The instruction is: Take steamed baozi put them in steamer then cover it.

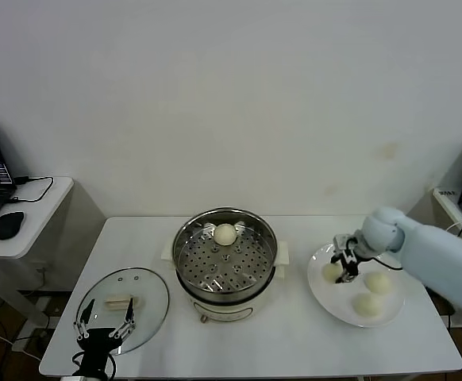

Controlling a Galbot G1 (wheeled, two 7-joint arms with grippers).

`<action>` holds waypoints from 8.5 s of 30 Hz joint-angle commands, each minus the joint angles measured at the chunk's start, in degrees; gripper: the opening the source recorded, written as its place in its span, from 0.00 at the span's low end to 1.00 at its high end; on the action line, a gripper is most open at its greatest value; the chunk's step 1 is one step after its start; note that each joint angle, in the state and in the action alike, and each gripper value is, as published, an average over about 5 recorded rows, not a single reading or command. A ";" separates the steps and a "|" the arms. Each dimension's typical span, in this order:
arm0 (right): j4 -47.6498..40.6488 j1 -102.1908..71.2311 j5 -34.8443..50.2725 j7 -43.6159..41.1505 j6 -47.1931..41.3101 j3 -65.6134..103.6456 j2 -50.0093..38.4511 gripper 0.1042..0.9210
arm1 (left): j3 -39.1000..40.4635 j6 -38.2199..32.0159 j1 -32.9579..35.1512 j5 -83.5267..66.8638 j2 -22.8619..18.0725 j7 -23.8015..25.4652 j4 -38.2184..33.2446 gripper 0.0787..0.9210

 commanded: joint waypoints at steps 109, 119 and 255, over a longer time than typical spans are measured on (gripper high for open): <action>11.01 -21.97 -8.45 -2.82 3.09 17.55 -16.07 0.88 | 0.38 -0.62 0.99 2.71 -1.39 -0.27 0.11 0.88; 5.37 -24.14 -10.03 -1.47 3.18 19.25 -11.29 0.88 | 0.10 -0.64 1.19 2.66 -1.13 -0.25 0.10 0.88; 14.46 35.23 12.60 -5.59 4.81 -22.64 -1.40 0.88 | -2.78 -1.57 0.57 0.90 -0.37 -0.31 -1.30 0.88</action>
